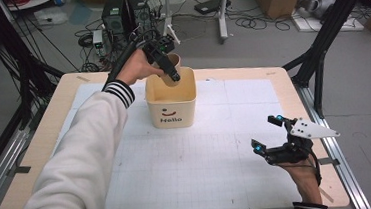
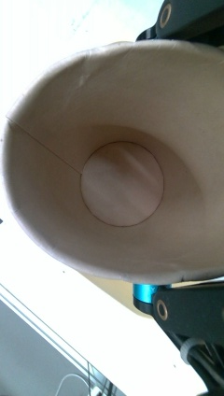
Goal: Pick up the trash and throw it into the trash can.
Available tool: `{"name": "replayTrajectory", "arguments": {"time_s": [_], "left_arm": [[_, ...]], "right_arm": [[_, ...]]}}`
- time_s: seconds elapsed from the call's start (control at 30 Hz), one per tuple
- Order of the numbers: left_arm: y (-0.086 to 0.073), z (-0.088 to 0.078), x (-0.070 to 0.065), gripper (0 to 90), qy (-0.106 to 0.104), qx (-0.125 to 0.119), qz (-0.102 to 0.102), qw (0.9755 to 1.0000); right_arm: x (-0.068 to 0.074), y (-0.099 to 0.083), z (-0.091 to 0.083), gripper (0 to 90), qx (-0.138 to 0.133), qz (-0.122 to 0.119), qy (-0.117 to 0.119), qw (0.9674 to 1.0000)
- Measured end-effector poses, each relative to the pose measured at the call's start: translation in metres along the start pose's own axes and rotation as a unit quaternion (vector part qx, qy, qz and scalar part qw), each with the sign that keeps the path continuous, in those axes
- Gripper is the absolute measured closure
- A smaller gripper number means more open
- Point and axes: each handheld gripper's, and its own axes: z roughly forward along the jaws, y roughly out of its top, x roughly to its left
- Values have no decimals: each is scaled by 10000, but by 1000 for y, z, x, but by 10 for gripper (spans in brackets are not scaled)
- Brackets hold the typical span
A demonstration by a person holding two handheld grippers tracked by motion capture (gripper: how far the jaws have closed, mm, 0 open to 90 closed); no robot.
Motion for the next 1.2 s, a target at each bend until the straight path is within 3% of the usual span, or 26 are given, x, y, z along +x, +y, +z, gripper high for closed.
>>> {"name": "replayTrajectory", "arguments": {"time_s": [0.1,0.3,0.7,0.8,0.83,0.9,1.0,1.2], "left_arm": [[-4,8,2,333,87,183,41,9998],[-6,13,1,332,19,81,-30,10000],[-5,4,0,322,81,-51,-103,9999],[-5,4,-1,311,80,39,-80,9999],[-5,5,-1,286,133,59,-75,9999],[-5,5,-2,246,49,26,-66,10000],[-4,4,-3,40,35,6,-158,9999],[-5,-2,-6,17,-60,-81,-48,9999]], "right_arm": [[0,0,0,4,23,0,13,10000],[-1,-1,1,3,32,4,-6,10000],[0,-1,1,3,10,18,-9,10000],[-1,-1,1,3,3,-33,0,10000],[0,-1,1,3,10,-10,-8,10000],[0,0,0,4,22,3,10,10000],[0,0,0,4,-2,2,-1,10000],[0,0,0,3,-14,-13,7,10000]]}}
